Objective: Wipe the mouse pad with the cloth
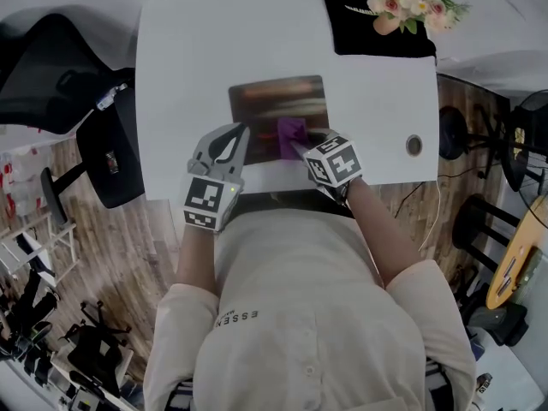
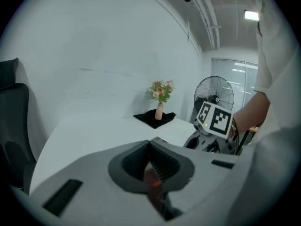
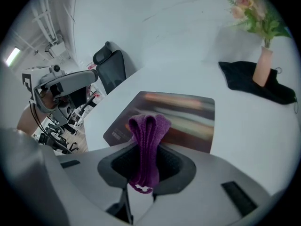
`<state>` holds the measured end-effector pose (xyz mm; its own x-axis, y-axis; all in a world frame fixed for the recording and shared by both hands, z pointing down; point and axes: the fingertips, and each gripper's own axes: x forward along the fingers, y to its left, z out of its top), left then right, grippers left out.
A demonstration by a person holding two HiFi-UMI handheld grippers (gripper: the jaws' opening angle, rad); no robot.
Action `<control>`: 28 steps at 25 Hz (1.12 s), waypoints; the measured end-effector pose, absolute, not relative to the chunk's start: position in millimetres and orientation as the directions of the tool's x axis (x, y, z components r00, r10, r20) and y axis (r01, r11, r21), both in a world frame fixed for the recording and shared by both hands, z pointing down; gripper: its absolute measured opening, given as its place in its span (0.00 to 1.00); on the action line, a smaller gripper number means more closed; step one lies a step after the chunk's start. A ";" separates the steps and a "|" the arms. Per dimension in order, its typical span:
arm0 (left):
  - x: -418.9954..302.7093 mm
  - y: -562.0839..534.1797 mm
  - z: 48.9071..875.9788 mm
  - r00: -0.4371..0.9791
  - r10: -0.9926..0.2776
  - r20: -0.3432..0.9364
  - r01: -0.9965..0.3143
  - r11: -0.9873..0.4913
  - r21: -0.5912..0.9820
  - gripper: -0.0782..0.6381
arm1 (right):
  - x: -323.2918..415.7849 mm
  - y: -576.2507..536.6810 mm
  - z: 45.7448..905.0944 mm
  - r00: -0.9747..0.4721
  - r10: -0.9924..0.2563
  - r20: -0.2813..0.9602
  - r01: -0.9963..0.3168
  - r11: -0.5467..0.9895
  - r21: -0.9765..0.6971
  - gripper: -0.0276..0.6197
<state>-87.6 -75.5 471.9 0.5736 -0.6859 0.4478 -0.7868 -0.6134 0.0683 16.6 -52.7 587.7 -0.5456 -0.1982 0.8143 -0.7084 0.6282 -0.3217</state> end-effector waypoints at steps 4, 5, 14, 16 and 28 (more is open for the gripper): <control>-72.3 -80.0 472.6 0.581 -0.678 0.449 -0.779 -0.624 0.065 0.11 | 35.7 -56.5 588.0 -0.541 -0.207 0.815 -0.724 0.609 -0.326 0.20; -68.6 -81.1 472.7 0.583 -0.677 0.449 -0.777 -0.626 0.064 0.11 | 40.4 -57.2 588.1 -0.538 -0.211 0.816 -0.727 0.605 -0.323 0.20; -39.0 -91.0 470.1 0.601 -0.665 0.443 -0.760 -0.648 0.059 0.11 | 92.7 -66.9 589.0 -0.497 -0.245 0.833 -0.771 0.566 -0.293 0.20; -34.6 -92.3 469.1 0.603 -0.664 0.442 -0.757 -0.651 0.056 0.11 | 103.2 -68.7 589.5 -0.489 -0.250 0.836 -0.780 0.554 -0.291 0.20; -34.9 -96.7 449.5 0.590 -0.688 0.423 -0.757 -0.653 -0.006 0.11 | 126.9 -84.4 567.7 -0.424 -0.302 0.854 -0.796 0.574 -0.192 0.20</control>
